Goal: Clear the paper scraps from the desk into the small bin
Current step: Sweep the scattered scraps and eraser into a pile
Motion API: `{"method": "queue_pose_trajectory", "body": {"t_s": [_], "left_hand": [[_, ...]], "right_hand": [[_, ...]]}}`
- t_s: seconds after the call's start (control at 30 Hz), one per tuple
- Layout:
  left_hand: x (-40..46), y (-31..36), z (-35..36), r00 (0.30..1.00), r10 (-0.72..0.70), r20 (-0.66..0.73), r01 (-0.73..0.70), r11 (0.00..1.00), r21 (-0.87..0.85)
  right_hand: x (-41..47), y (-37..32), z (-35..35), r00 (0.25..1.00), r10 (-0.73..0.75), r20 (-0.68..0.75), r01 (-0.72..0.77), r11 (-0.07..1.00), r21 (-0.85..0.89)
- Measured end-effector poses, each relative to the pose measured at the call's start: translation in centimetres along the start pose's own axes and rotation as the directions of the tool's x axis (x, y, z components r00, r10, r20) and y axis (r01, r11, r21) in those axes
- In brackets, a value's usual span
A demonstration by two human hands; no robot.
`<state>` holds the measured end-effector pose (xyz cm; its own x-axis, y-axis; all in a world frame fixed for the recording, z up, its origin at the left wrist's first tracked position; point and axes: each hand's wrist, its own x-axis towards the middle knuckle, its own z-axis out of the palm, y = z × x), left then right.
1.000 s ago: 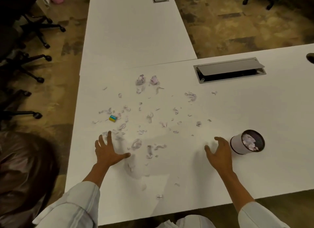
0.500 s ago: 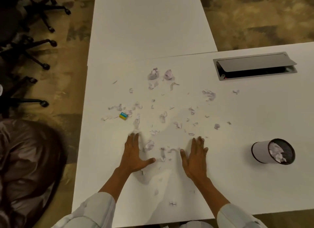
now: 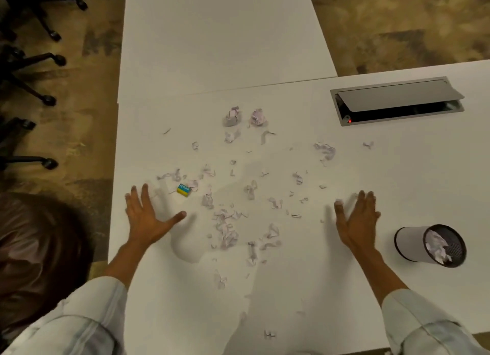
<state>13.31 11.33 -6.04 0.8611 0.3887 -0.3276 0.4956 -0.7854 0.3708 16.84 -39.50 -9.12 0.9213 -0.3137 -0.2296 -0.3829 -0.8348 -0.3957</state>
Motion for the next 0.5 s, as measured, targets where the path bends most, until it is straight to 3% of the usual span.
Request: {"method": "queue_pose_trajectory", "body": {"t_s": [0.17, 0.27, 0.37, 0.4, 0.43, 0.5], "left_hand": [[2.6, 1.5, 0.1, 0.995, 0.074, 0.068, -0.071, 0.996, -0.045], [1.7, 4.1, 1.9, 0.983, 0.179, 0.049, -0.173, 0.98, -0.097], [-0.1, 6.1, 3.8, 0.95, 0.308, 0.051, -0.295, 0.94, -0.172], [-0.5, 6.4, 4.2, 0.935, 0.353, 0.045, -0.339, 0.923, -0.184], [-0.5, 6.4, 4.5, 0.924, 0.381, 0.024, -0.37, 0.91, -0.186], [0.2, 6.0, 4.1, 0.933, 0.358, -0.038, -0.36, 0.919, -0.162]], "right_hand": [[-1.8, -4.6, 3.5, 0.945, -0.295, 0.145, 0.314, 0.94, -0.137], [-4.7, -8.4, 6.0, 0.841, -0.471, 0.265, 0.517, 0.844, -0.142], [-6.2, -10.4, 7.2, 0.699, -0.64, 0.32, 0.682, 0.731, -0.027], [-5.7, -10.5, 7.0, 0.7, -0.656, 0.283, 0.678, 0.735, 0.025], [-4.6, -10.4, 6.4, 0.746, -0.629, 0.218, 0.631, 0.772, 0.068], [-1.4, -9.3, 4.5, 0.898, -0.436, 0.06, 0.425, 0.895, 0.135]]}}
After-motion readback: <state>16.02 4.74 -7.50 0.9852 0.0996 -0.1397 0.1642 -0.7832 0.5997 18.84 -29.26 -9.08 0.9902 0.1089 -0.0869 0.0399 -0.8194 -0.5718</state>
